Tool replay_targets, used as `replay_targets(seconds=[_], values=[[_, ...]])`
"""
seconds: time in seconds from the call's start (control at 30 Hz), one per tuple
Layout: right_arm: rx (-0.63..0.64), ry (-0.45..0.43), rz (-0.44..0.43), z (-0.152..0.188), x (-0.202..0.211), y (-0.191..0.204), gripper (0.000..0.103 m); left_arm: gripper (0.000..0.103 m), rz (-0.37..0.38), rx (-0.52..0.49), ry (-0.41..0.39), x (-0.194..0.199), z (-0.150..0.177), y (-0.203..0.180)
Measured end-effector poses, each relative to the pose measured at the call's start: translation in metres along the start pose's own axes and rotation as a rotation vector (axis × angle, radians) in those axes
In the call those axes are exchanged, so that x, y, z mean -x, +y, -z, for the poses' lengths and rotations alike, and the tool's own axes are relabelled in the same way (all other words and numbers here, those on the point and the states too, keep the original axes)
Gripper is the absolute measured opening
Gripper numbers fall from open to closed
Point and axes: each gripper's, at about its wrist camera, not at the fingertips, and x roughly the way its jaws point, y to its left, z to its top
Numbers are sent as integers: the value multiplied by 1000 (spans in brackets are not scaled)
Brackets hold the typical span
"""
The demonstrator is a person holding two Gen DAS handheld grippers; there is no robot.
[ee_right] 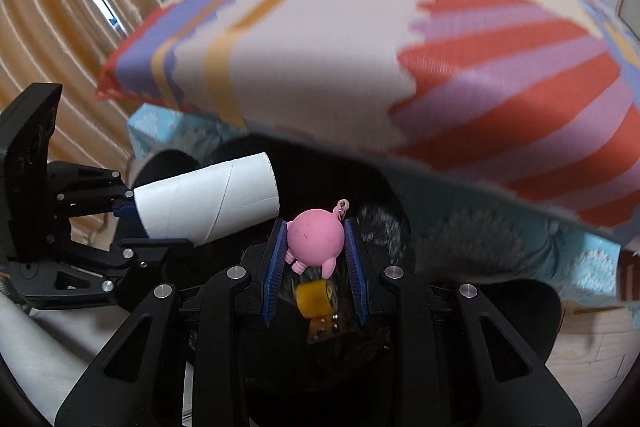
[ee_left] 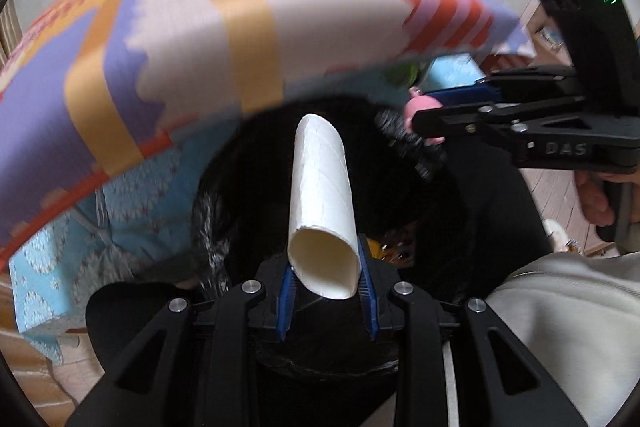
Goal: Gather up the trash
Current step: 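Carry the paper tube and pink toy with both tools over the bin, then open both tools to drop the paper tube and pink toy into the bin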
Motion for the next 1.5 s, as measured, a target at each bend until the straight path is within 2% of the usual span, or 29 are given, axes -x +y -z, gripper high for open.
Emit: replay_targets(seconds=[0.33,0.53,0.67,1.03,1.13,1.27,1.5], values=[[-23,127,6,16,-44,-6,29,26,-17,-2,110,-45,8,4],[55,179,86,23,-63,5,30,27,-32,-18,156,-67,11,0],[56,203,74,27,-71,6,30,27,-31,-17,173,-75,14,-1],[86,202,75,23,-78,15,30,28,-32,9,162,-78,11,3],[73,196,68,22,-77,12,31,33,-6,29,156,-77,10,6],[66,189,59,21,-75,10,38,51,19,20,130,-71,7,3],[54,169,46,18,-67,10,38,53,37,58,78,-54,2,7]])
